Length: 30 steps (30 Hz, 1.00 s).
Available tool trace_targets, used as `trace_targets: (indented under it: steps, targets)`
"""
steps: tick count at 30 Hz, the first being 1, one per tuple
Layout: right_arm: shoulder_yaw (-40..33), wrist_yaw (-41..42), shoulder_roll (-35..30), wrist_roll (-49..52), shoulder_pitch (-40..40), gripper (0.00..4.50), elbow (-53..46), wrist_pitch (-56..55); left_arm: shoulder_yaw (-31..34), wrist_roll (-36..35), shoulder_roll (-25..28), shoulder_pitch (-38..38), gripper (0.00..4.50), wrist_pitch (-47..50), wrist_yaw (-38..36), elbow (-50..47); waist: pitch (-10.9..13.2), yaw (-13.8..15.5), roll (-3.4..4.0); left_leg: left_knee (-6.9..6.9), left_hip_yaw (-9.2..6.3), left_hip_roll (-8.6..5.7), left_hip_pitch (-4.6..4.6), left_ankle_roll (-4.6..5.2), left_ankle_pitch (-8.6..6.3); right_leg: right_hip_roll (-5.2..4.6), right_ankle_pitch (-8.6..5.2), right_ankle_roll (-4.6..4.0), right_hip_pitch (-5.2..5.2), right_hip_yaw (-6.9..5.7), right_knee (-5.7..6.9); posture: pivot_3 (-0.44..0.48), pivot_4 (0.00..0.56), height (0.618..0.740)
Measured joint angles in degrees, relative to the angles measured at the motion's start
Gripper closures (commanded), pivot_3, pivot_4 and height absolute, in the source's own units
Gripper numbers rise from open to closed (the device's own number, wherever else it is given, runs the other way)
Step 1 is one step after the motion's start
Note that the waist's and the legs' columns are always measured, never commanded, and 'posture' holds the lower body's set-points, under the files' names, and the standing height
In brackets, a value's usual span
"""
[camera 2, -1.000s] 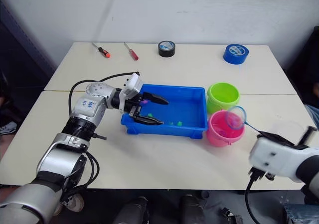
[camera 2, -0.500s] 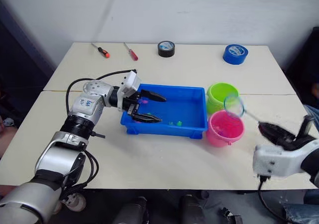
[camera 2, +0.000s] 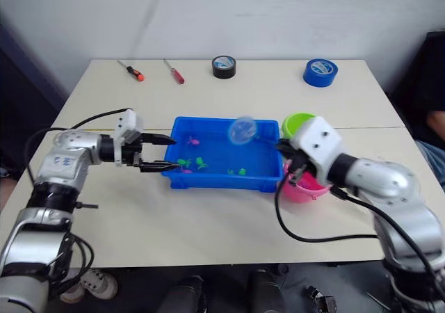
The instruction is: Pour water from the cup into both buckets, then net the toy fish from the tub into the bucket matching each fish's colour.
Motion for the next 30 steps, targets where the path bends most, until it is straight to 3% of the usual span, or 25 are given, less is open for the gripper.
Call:
trace_targets:
  steps: [4,12,23,30]
  targets:
    - [7.8,2.6,3.2,0.3,-7.5,4.50,9.8,-0.7,5.2,-2.7,5.2,9.2,0.06,6.9,3.4,-13.4,0.0,0.5,0.00,0.00,-0.02,-0.05,-0.03,0.11,-0.07,-0.07,0.03,-0.02,0.04,-0.04,-0.13,0.000,0.150,0.736]
    - [17.6,10.1,3.1,-7.8,-10.9,4.50,20.1,-18.9,10.6,-6.1,8.7,17.8,0.06,13.9,7.7,-24.5,0.0,0.5,0.01,-0.02,-0.03,-0.06,-0.07,0.12,-0.07,-0.06,0.03,-0.02,0.01,-0.10,-0.16,0.000,0.150,0.736]
    - [21.2,9.6,3.1,-23.3,-12.9,4.50,34.8,-51.6,11.3,-8.2,9.3,18.7,0.06,15.7,10.3,-26.8,0.0,0.0,0.02,-0.03,0.00,-0.05,-0.05,0.06,-0.06,-0.01,0.03,-0.02,-0.04,-0.10,-0.17,0.000,0.150,0.736]
    - [21.4,8.0,3.4,-28.3,-13.4,4.50,39.9,-63.6,11.3,-8.3,9.3,18.7,0.06,15.6,10.9,-26.8,0.0,-0.6,0.02,-0.04,0.01,-0.05,-0.06,0.05,-0.05,-0.02,0.03,-0.02,-0.03,-0.10,-0.13,0.000,0.150,0.736]
